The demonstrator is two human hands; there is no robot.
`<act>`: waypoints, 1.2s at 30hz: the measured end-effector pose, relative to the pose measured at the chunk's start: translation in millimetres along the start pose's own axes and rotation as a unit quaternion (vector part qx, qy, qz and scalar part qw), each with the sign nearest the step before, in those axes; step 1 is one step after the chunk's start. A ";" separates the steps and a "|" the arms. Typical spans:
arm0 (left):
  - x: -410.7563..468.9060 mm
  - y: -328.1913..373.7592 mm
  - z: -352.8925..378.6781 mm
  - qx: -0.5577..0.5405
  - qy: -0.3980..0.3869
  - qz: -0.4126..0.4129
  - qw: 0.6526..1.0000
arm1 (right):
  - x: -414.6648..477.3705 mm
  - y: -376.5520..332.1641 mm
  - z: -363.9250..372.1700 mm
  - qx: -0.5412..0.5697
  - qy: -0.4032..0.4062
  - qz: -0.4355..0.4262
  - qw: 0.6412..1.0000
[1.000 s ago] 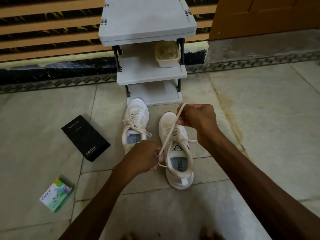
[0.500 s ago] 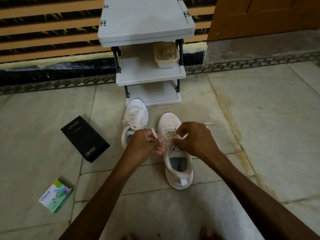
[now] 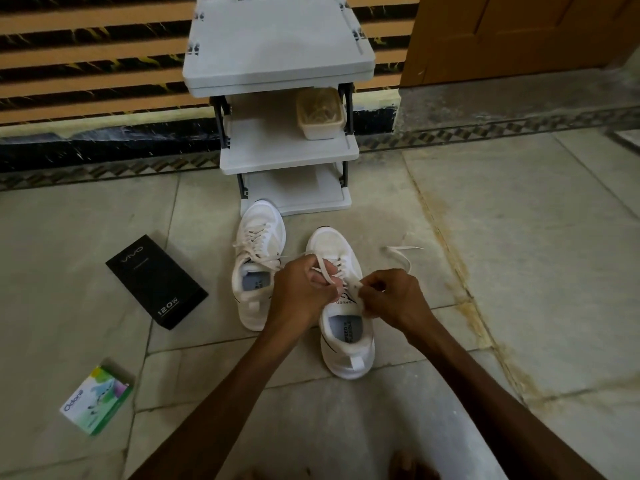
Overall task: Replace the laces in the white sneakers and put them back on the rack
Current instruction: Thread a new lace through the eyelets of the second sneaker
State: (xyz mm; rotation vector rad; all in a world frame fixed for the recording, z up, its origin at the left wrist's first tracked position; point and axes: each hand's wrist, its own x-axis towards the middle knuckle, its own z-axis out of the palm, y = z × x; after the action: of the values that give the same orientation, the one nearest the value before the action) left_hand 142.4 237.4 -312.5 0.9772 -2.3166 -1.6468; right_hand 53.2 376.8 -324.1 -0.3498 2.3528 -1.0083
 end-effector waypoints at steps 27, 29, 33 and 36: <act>-22.5 18.9 48.1 0.304 0.118 0.063 0.943 | 0.0 15.8 5.3 0.079 0.015 -0.041 0.996; -21.2 20.7 48.8 0.299 0.117 0.057 0.945 | 0.9 16.5 7.9 0.038 0.027 -0.075 0.996; -21.6 23.7 49.6 0.296 0.111 0.048 0.948 | 0.6 18.2 6.3 0.045 0.025 -0.100 0.994; -19.8 21.8 53.4 0.305 0.118 0.049 0.944 | -2.5 18.0 2.5 0.109 0.003 -0.079 0.991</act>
State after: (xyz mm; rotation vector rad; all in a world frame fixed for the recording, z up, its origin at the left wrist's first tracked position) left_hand 124.1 295.5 -309.3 1.0568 -2.6888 -0.7162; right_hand 56.3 388.8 -337.7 -0.4540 2.2192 -1.3306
